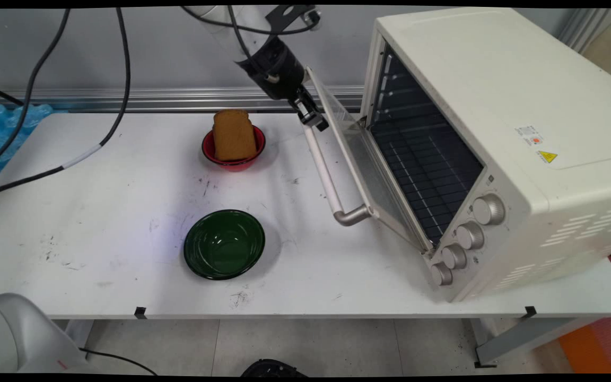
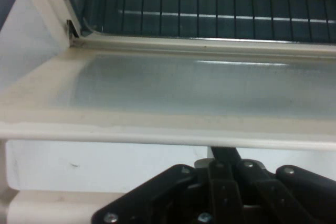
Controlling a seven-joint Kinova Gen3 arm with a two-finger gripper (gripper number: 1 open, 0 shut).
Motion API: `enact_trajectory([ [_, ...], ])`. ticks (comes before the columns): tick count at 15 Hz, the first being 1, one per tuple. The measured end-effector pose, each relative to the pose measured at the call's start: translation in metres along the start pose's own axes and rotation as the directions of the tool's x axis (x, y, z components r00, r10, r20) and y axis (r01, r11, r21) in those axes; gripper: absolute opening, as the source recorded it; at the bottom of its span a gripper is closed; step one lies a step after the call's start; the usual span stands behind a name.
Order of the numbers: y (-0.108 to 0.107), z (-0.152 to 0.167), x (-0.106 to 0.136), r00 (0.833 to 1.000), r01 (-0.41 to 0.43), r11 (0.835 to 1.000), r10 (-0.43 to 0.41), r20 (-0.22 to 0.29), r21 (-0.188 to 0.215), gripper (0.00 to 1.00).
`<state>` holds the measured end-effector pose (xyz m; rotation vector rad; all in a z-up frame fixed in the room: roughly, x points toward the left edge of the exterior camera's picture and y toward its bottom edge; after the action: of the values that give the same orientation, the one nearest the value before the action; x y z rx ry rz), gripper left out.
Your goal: Open the oven
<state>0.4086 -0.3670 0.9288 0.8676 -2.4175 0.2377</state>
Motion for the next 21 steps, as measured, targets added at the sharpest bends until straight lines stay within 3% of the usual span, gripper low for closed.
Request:
enact_trajectory([
  [21, -0.005, 0.022, -0.066, 0.998, 0.042, 0.999, -0.041, -0.046, 0.024, 0.0],
])
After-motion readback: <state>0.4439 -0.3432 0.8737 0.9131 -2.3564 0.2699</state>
